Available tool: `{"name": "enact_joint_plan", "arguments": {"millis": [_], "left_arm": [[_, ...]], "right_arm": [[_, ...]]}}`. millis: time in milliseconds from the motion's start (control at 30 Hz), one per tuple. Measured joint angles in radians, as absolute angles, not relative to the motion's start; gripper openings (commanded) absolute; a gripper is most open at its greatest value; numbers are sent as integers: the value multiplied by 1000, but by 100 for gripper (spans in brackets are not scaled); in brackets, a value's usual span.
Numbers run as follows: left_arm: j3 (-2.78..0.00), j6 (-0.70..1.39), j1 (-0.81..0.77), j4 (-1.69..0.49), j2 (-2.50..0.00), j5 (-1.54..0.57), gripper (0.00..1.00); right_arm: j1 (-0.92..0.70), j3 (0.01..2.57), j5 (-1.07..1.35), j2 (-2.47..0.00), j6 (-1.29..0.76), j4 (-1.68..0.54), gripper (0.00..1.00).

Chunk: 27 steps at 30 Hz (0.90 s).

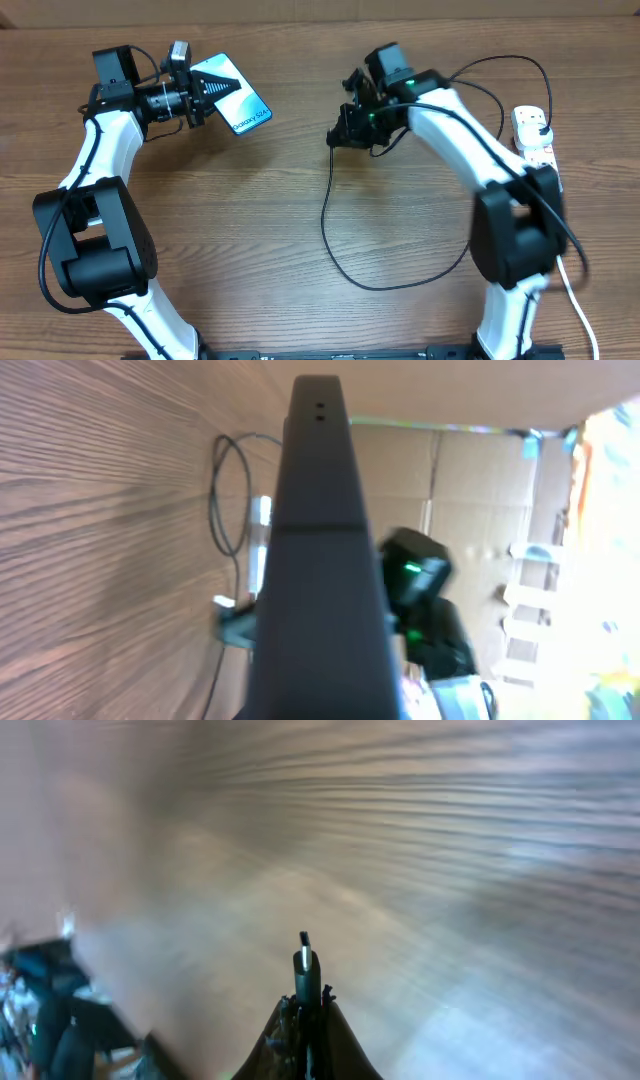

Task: Plug charger to phone and switch on socket
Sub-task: 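Lift the cable plug with the right gripper toward the phone's bottom port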

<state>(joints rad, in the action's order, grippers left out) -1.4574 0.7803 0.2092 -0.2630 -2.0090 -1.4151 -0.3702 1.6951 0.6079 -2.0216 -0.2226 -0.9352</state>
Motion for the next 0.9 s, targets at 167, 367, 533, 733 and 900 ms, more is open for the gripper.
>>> {"name": "enact_joint_plan", "arguments": {"millis": [167, 367, 533, 733, 900], "left_arm": [[-1457, 783, 202, -184, -2010, -1495, 4], [-1457, 779, 155, -172, -2010, -1524, 4], [-1457, 778, 99, -171, -2010, -1534, 4], [-1457, 776, 35, -140, -2010, -1535, 4], [-1457, 776, 7, -93, -2010, -1538, 4]], "right_arm": [[-370, 1696, 707, -1845, -133, -1016, 4], [-383, 1696, 794, -1789, -98, -1097, 4], [-415, 1696, 807, -1794, -89, -1170, 4], [-429, 1695, 794, -1747, -64, -1232, 4], [-418, 1664, 797, -1584, -48, -1210, 4]]}}
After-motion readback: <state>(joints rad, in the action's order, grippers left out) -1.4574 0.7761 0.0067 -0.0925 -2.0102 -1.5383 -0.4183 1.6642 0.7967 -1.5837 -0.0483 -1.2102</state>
